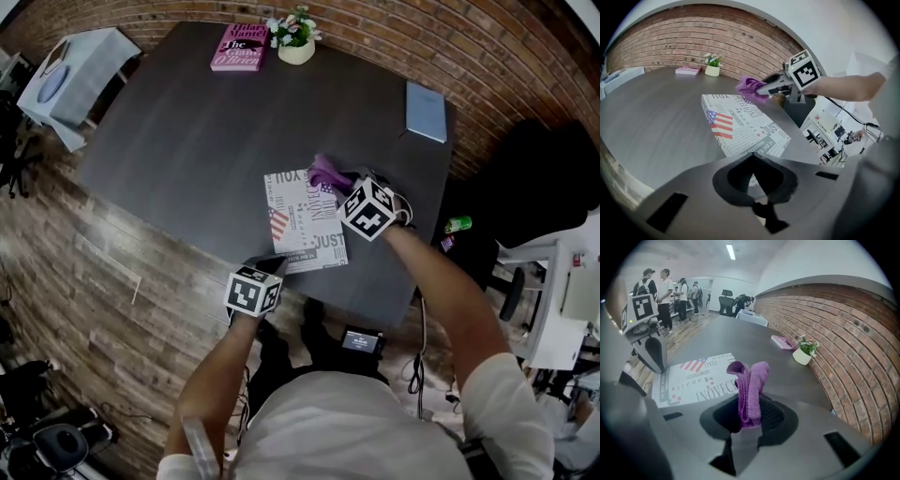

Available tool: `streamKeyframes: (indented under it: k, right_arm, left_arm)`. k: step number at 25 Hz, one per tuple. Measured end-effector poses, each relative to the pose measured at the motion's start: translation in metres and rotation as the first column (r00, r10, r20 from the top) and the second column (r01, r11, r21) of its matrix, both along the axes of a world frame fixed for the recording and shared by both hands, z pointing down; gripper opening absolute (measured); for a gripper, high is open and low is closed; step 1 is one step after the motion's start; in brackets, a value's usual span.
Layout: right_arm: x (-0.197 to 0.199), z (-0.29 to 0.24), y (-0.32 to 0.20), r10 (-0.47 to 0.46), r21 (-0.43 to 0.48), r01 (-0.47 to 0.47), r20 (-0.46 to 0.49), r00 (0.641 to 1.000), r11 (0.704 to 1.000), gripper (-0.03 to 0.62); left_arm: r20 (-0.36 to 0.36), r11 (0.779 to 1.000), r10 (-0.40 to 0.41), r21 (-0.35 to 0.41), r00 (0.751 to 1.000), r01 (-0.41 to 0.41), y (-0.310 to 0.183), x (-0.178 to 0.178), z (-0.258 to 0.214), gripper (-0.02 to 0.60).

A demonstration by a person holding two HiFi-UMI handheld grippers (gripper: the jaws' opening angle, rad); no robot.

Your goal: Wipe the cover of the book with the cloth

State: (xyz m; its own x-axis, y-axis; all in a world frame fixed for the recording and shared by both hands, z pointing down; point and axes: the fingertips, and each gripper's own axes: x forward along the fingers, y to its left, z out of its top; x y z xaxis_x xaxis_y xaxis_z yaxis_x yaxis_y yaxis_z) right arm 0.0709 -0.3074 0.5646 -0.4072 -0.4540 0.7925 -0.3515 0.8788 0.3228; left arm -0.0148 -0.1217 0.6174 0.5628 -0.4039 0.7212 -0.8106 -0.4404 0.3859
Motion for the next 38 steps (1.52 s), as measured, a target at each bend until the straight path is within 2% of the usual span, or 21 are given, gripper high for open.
streamKeyframes:
  k: [6, 10, 16, 38]
  right_arm:
    - [-0.003, 0.012, -0.029, -0.020, 0.046, 0.022, -0.051, 0.998, 0.999, 0.100]
    - [-0.011, 0.018, -0.038, -0.033, 0.059, 0.037, -0.068, 0.997, 0.998, 0.100]
    - [-0.023, 0.039, -0.013, -0.152, 0.037, 0.159, -0.146, 0.978, 0.987, 0.098]
    - [-0.012, 0.046, 0.052, -0.235, -0.010, 0.237, -0.186, 0.954, 0.971, 0.095]
  left_arm:
    - [0.020, 0.997, 0.042, -0.069, 0.999, -0.041, 0.000, 0.002, 0.001, 0.006]
    - [0.026, 0.996, 0.043, -0.074, 0.999, -0.041, -0.001, 0.002, 0.001, 0.006]
    - [0.029, 0.996, 0.050, -0.077, 0.998, -0.048, -0.001, 0.002, 0.001, 0.006]
    - [0.020, 0.996, 0.050, -0.077, 0.999, -0.049, -0.004, 0.002, 0.001, 0.006]
